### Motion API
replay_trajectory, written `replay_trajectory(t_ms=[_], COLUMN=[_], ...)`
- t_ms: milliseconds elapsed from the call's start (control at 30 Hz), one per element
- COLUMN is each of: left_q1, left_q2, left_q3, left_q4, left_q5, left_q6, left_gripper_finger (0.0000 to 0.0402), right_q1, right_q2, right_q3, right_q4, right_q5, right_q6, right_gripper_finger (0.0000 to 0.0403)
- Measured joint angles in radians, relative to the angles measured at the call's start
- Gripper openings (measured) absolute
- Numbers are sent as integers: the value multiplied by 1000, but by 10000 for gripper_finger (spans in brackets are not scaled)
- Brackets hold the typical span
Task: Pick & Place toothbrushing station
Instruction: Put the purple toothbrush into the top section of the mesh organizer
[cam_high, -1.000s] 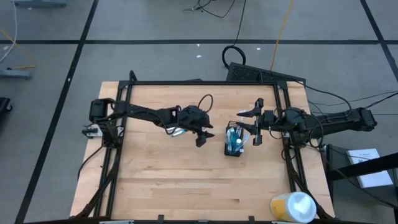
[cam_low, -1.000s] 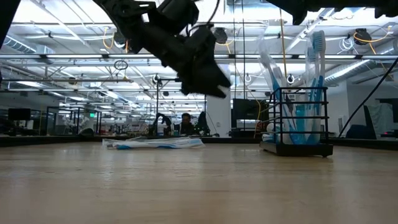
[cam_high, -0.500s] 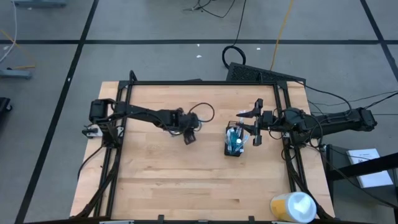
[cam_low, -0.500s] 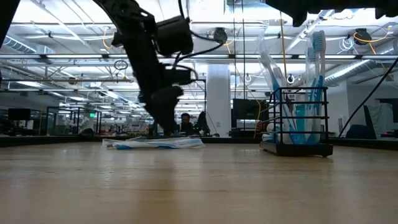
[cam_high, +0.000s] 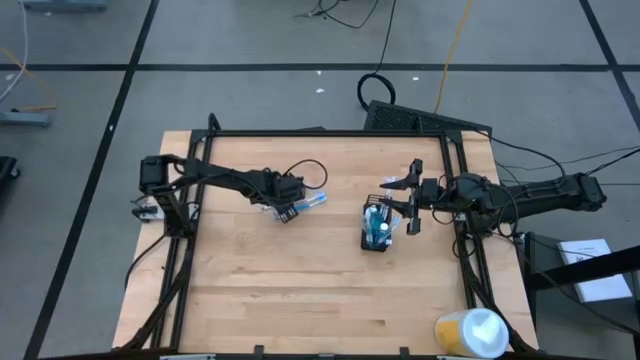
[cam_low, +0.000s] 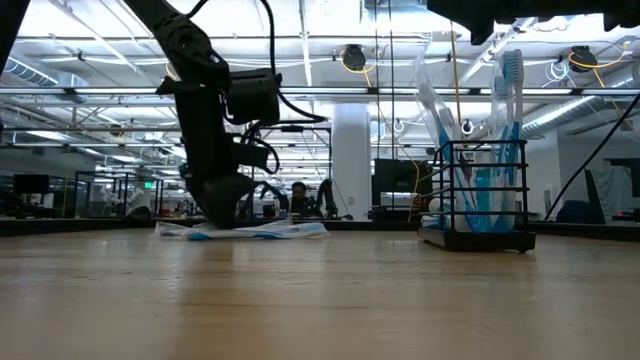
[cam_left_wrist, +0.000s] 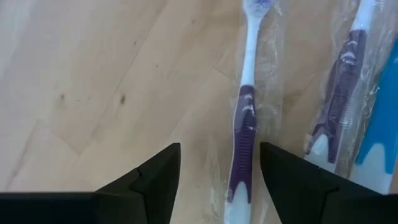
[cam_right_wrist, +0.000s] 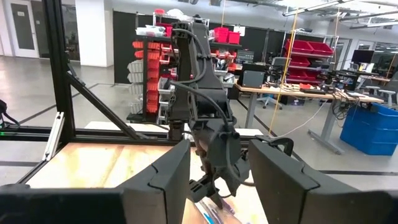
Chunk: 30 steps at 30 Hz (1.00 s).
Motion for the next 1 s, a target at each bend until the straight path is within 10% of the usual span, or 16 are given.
replay_trajectory(t_ms=[533, 833, 1000], left_q1=[-16, -16, -15], left_q2=[-1, 0, 0], left_q3=[-3, -6, -6], left_q4=[-210, -165, -149], left_q5=[147, 172, 148], left_q6=[-48, -30, -23], left_gripper_finger=[221, 44, 37], right_q1=[0, 0, 0], right_q2=[0, 0, 0], right_q3=[0, 0, 0], right_q4=[-7, -7, -7], right_q5=[0, 0, 0], right_q6=[-1, 0, 1], right_gripper_finger=[157, 157, 157])
